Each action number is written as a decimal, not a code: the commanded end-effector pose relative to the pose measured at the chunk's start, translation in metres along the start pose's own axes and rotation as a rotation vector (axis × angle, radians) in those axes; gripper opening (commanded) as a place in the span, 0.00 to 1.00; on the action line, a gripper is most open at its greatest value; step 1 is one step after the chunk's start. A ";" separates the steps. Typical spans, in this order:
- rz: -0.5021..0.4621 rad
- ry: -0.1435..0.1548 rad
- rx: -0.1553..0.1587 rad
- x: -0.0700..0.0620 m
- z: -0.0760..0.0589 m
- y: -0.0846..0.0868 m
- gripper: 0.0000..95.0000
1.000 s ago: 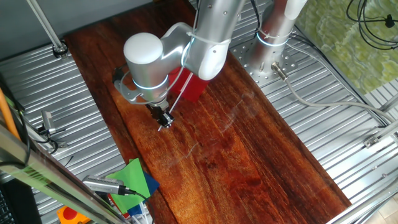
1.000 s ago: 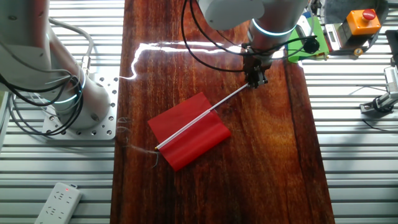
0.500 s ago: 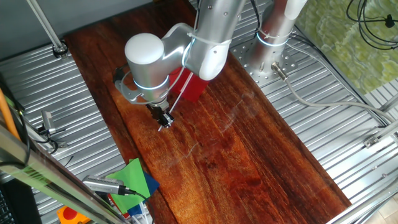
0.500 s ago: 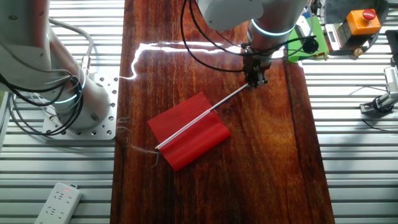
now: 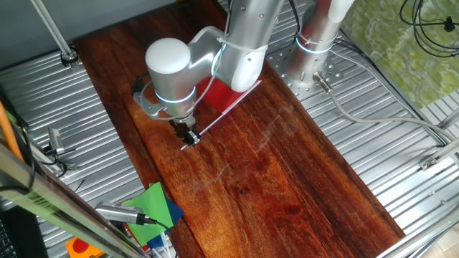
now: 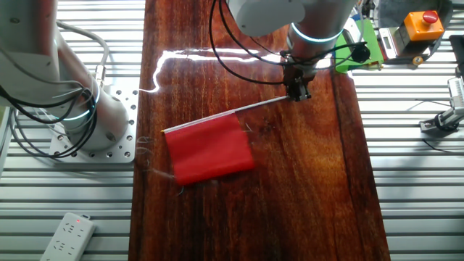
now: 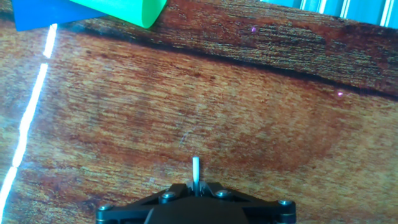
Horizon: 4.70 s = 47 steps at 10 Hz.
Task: Wave the flag
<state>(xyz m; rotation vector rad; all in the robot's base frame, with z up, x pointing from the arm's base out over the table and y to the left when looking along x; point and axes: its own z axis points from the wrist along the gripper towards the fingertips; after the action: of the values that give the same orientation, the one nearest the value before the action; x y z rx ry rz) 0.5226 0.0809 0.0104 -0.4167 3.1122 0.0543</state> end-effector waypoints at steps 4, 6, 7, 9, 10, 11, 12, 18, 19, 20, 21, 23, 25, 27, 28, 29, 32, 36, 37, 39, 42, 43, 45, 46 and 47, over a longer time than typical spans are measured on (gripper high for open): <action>0.004 0.012 -0.044 -0.007 -0.074 -0.009 0.00; -0.010 0.026 -0.073 -0.011 -0.094 -0.025 0.00; -0.018 0.028 -0.087 -0.013 -0.099 -0.036 0.00; -0.047 0.048 -0.110 -0.021 -0.112 -0.060 0.00; -0.066 0.061 -0.120 -0.026 -0.121 -0.074 0.00; -0.089 0.075 -0.131 -0.031 -0.130 -0.087 0.00; -0.090 0.084 -0.137 -0.035 -0.135 -0.093 0.00; 0.123 0.032 -0.187 -0.047 -0.132 -0.056 0.00; 0.168 0.030 -0.184 -0.049 -0.130 -0.042 0.00; 0.196 0.035 -0.182 -0.050 -0.128 -0.034 0.00; 0.215 0.036 -0.182 -0.051 -0.127 -0.028 0.00; 0.249 0.038 -0.179 -0.052 -0.122 -0.014 0.00; 0.270 0.037 -0.178 -0.052 -0.120 -0.007 0.00; 0.270 0.032 -0.174 -0.052 -0.118 -0.003 0.00; 0.225 0.038 -0.152 -0.052 -0.118 -0.004 0.00; 0.141 0.055 -0.079 -0.052 -0.118 -0.006 0.00; 0.038 0.057 -0.074 -0.052 -0.117 -0.041 0.00; -0.112 0.081 -0.087 -0.055 -0.109 -0.095 0.00; -0.120 0.086 -0.088 -0.057 -0.107 -0.098 0.00; -0.151 0.095 -0.074 -0.060 -0.093 -0.100 0.00; -0.150 0.093 -0.067 -0.061 -0.070 -0.097 0.00; -0.149 0.092 -0.066 -0.061 -0.066 -0.095 0.00; -0.142 0.088 -0.065 -0.062 -0.056 -0.090 0.00; -0.138 0.085 -0.065 -0.061 -0.051 -0.088 0.00; -0.137 0.083 -0.064 -0.061 -0.047 -0.088 0.00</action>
<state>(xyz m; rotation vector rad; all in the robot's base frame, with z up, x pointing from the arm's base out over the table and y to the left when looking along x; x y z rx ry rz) 0.6048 0.0105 0.0521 -0.6465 3.1595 0.1403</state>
